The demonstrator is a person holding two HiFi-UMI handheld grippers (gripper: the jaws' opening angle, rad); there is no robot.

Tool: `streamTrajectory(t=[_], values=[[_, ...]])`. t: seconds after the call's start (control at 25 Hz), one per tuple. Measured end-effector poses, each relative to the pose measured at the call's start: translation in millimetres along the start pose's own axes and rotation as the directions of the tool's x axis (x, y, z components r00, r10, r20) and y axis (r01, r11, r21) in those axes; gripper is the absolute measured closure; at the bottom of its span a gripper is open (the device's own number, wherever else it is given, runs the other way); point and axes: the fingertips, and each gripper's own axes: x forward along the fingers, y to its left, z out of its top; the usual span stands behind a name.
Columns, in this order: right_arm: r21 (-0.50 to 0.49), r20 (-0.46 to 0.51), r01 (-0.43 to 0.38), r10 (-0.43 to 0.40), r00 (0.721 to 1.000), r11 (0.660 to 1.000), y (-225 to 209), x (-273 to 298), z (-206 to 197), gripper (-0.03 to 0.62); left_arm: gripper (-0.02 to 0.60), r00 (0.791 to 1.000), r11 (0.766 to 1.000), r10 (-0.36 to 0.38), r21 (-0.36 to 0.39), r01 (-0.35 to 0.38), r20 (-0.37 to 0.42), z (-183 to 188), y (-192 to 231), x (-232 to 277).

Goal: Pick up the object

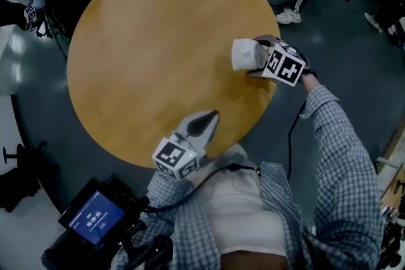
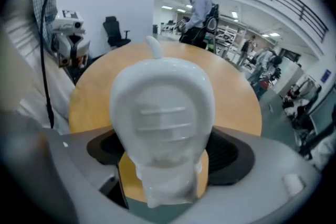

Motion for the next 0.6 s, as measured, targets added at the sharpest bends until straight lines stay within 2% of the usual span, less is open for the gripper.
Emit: streamTrajectory(t=[0.08, 0.2, 0.4, 0.52, 0.6], values=[[0.148, 0.121, 0.014, -0.032, 0.992, 0.989, 3.4, -9.5, 6.6, 0.131, 0.583, 1.000, 1.000, -0.004, 0.010, 0.004, 0.002, -1.9, 1.7, -3.0], [0.341, 0.292, 0.008, -0.114, 0.950, 0.940, 0.4, -31.6, 15.0, 0.131, 0.583, 1.000, 0.999, -0.014, 0.033, 0.014, 0.014, 4.3, 5.6, -0.8], [0.576, 0.486, -0.057, -0.286, 0.826, 0.815, -1.4, -77.4, 28.2, 0.131, 0.583, 0.999, 0.998, -0.038, 0.060, 0.036, 0.039, 21.1, 3.5, 9.5], [0.664, 0.549, -0.122, -0.370, 0.750, 0.738, 2.2, -95.6, 29.1, 0.131, 0.583, 0.998, 0.996, -0.051, 0.074, 0.048, 0.040, 27.0, -1.5, 16.8], [0.702, 0.569, -0.155, -0.416, 0.709, 0.695, 4.6, -103.8, 27.8, 0.129, 0.583, 0.997, 0.995, -0.058, 0.081, 0.055, 0.041, 30.6, -3.9, 21.2]])
